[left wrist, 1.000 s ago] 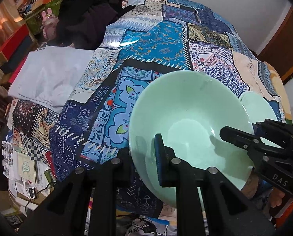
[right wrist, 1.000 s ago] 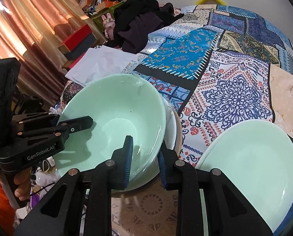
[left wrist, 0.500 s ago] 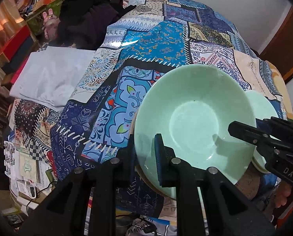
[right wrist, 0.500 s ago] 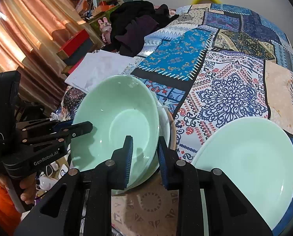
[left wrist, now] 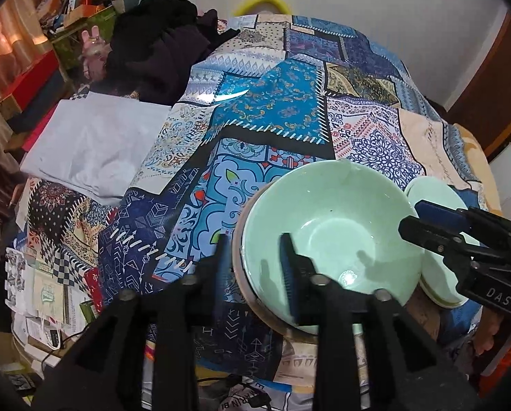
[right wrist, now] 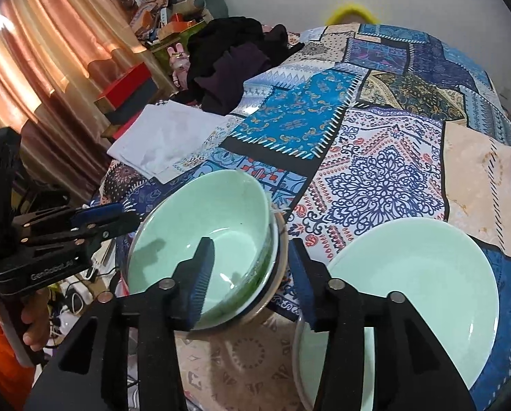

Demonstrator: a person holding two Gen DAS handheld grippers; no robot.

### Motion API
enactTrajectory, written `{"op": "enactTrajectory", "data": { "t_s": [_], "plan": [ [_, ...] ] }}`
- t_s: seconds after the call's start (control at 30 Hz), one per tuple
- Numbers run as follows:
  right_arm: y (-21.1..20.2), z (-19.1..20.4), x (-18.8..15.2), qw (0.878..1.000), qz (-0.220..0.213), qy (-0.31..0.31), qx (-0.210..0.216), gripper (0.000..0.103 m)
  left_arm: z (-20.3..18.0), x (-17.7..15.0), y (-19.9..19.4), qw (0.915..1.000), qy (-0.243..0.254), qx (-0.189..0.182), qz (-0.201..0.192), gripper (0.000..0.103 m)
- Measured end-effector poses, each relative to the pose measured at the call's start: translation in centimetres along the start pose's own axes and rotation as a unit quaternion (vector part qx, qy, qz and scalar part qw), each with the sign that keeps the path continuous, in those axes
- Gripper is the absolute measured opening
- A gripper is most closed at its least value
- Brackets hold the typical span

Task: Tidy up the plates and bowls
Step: 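Lower the mint green bowl into the white spotted bowl with both grippers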

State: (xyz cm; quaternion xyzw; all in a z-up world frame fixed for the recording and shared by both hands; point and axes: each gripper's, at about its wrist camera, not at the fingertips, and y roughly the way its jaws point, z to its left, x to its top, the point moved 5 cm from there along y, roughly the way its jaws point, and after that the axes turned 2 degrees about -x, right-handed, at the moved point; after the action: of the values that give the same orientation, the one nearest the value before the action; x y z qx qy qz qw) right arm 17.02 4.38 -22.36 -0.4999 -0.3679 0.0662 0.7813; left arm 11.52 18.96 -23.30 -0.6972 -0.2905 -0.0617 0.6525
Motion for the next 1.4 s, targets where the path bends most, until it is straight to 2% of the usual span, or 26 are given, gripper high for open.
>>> {"op": "enactTrajectory", "data": {
  "t_s": [0.03,0.3,0.6,1.0,1.1,1.4],
  "plan": [
    [0.3,-0.2,-0.1,1.000,0.002,0.002,-0.001,0.043,0.3,-0.1,0.1,1.0000,-0.005,-0.002,-0.001,0.041],
    [2.5,-0.3,-0.8,0.999,0.031,0.009,0.010,0.043,1.7,-1.7,2.6,0.9979,-0.041,-0.029,0.042,0.042],
    [4.8,-0.3,-1.8,0.997,0.069,0.014,0.028,0.042,1.5,-2.7,4.4,0.9958,-0.046,-0.050,0.061,0.042],
    [5.4,0.1,-1.9,0.997,0.071,0.015,0.027,0.042,0.7,-2.9,6.3,0.9927,-0.056,-0.072,0.079,0.042],
    [5.4,0.1,-1.9,0.997,0.069,0.017,0.025,0.041,0.3,-2.8,6.4,0.9925,-0.054,-0.078,0.077,0.036],
    [5.1,-0.1,-1.8,0.997,0.067,0.034,0.020,0.036,0.2,-2.7,6.2,0.9930,-0.062,-0.065,0.076,0.036]
  ]
}}
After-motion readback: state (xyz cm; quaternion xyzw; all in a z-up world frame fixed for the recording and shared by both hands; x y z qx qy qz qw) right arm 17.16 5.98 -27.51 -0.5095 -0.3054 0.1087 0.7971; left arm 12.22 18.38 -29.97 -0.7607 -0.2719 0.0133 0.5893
